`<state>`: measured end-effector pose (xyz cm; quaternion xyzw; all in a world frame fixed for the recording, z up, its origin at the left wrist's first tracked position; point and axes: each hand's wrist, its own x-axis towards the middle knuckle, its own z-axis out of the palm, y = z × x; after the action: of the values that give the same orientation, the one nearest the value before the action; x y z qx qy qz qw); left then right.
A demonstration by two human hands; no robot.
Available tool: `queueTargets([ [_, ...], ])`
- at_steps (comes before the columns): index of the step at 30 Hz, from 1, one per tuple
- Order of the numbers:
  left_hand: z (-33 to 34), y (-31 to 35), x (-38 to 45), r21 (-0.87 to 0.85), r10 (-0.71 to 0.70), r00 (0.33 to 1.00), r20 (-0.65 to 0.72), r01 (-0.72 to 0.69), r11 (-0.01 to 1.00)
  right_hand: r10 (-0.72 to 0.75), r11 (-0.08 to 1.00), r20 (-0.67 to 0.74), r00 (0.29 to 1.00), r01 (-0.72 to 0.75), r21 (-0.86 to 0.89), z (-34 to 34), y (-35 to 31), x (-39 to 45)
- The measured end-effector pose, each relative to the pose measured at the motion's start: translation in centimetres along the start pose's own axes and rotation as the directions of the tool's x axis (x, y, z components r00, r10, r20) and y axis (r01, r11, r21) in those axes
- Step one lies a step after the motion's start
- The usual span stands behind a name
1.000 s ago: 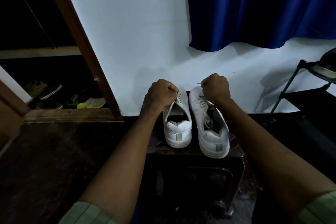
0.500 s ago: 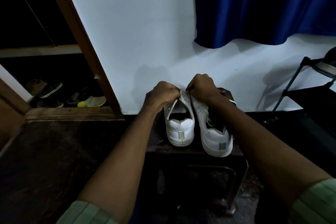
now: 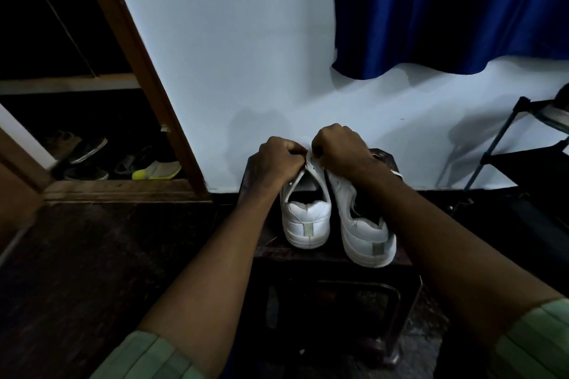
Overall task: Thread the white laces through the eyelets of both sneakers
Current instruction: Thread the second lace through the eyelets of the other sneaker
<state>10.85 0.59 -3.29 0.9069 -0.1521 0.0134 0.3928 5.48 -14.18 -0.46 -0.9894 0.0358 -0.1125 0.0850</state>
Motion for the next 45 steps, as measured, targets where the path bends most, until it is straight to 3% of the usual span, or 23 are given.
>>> queueTargets([
  [4,0.2,-0.1,0.0,0.016,0.004,1.000,-0.024,-0.004,1.000,-0.018,0.998,-0.004,1.000,0.018,-0.063,-0.2,-0.2,0.1],
  [10,0.1,0.4,0.0,0.055,0.000,0.999,-0.035,0.002,0.998,0.014,0.997,-0.037,0.999,-0.012,0.071,0.7,0.6,0.3],
  [13,-0.6,0.6,0.4,0.052,-0.028,0.999,-0.019,0.029,0.998,0.003,0.969,-0.059,0.998,0.012,0.248,1.1,0.9,0.6],
  [18,-1.0,-0.5,1.0,-0.256,-0.091,0.995,0.028,0.096,0.962,-0.042,0.916,-0.024,0.999,0.048,0.398,1.2,1.0,0.9],
  [21,-1.3,-0.6,1.0,-0.300,-0.076,0.997,0.035,0.083,0.950,0.007,0.889,-0.004,1.000,-0.005,0.457,1.4,0.9,1.1],
  [23,-2.0,-0.1,0.9,-0.318,-0.097,0.986,0.136,0.136,0.938,0.049,0.870,0.006,0.999,-0.045,0.491,1.5,0.9,1.2],
  [25,-2.5,0.5,0.7,-0.229,-0.118,0.945,0.306,0.193,0.954,0.093,0.850,0.026,0.995,-0.093,0.519,1.5,0.8,1.3],
  [28,-2.9,1.2,0.3,-0.093,-0.104,0.904,0.416,0.156,0.983,0.114,0.837,0.058,0.992,-0.127,0.533,1.5,0.7,1.3],
  [31,-2.9,0.9,0.5,-0.047,-0.112,0.926,0.360,0.138,0.989,0.130,0.839,0.072,0.989,-0.148,0.524,1.3,0.6,1.5],
  [36,-2.0,-0.2,0.5,0.195,-0.028,0.998,0.063,0.015,0.981,0.113,0.899,0.080,0.990,-0.136,0.415,1.4,0.0,1.7],
  [39,-2.1,-0.3,0.6,0.029,-0.151,0.988,0.042,0.150,0.988,0.125,0.923,0.067,0.990,-0.141,0.359,1.4,-0.3,1.8],
  [42,-2.1,-1.4,1.4,-0.254,-0.280,0.950,0.138,0.307,0.917,0.086,0.954,0.026,0.996,-0.090,0.285,1.6,-0.8,1.6],
  [45,-2.0,-1.9,1.6,-0.351,-0.306,0.930,0.206,0.362,0.864,0.002,0.986,0.028,1.000,-0.007,0.164,1.8,-1.3,1.4],
])
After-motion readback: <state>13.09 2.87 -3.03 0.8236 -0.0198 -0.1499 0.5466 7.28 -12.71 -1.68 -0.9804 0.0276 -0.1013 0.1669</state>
